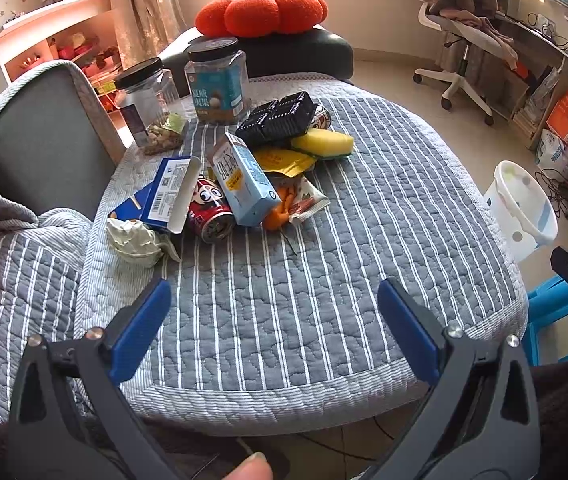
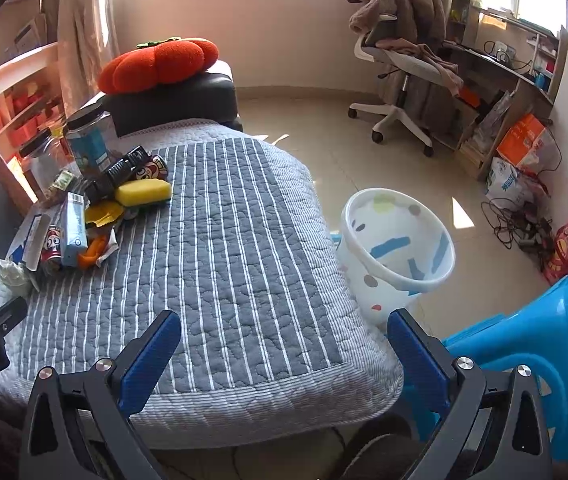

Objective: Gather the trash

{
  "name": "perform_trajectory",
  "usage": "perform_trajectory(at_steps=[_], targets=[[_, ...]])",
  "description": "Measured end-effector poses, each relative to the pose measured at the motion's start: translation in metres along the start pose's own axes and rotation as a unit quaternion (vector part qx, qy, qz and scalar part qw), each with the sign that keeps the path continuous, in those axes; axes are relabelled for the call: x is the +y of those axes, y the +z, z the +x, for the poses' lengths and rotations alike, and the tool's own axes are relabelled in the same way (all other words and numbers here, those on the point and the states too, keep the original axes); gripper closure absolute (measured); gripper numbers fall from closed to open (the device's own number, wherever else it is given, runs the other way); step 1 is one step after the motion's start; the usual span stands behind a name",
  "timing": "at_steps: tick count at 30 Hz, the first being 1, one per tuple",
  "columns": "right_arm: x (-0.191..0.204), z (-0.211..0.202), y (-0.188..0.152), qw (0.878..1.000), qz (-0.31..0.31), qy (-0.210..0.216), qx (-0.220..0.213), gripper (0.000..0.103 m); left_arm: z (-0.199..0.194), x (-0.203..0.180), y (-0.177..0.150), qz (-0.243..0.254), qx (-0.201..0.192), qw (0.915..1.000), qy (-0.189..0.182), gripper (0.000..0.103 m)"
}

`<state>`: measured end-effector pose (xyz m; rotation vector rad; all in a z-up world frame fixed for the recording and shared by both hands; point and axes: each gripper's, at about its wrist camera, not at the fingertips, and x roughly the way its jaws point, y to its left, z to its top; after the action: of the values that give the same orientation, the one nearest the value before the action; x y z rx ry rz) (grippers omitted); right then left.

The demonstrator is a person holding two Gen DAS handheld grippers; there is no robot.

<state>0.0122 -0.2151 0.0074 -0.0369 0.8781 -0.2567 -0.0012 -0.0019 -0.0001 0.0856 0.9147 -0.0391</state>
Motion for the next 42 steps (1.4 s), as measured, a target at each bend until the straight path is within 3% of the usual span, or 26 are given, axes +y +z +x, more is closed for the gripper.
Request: perform_trajectory(at_steps=[42], targets=[[0.0061, 0.003, -0.0022, 1.0, -0.003, 0.003, 0.007, 0.0, -0.0013, 0.0006, 0.0012, -0.003, -0.003, 1.0, -0.002, 0.0]])
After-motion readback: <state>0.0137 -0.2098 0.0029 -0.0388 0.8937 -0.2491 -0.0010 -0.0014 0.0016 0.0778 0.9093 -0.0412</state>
